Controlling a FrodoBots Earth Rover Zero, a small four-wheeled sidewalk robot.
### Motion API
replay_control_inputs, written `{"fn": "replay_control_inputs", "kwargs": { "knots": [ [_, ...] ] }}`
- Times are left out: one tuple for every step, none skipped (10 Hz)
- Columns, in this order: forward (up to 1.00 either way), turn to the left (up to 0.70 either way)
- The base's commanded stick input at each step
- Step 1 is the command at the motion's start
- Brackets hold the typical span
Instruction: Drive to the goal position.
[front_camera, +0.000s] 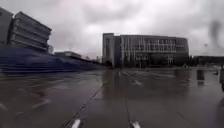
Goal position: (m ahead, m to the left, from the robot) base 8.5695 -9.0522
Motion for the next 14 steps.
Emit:
{"fn": "replay_control_inputs", "kwargs": {
  "knots": [
    [1.0, 0.0],
    [1.0, 0.0],
    [1.0, 0.0],
    [1.0, 0.0],
    [1.0, 0.0],
    [1.0, 0.0],
    [1.0, 0.0],
    [1.0, 0.0],
    [1.0, 0.0],
    [1.0, 0.0],
    [1.0, 0.0],
    [1.0, 0.0],
    [1.0, 0.0],
    [1.0, 0.0]
  ]
}}
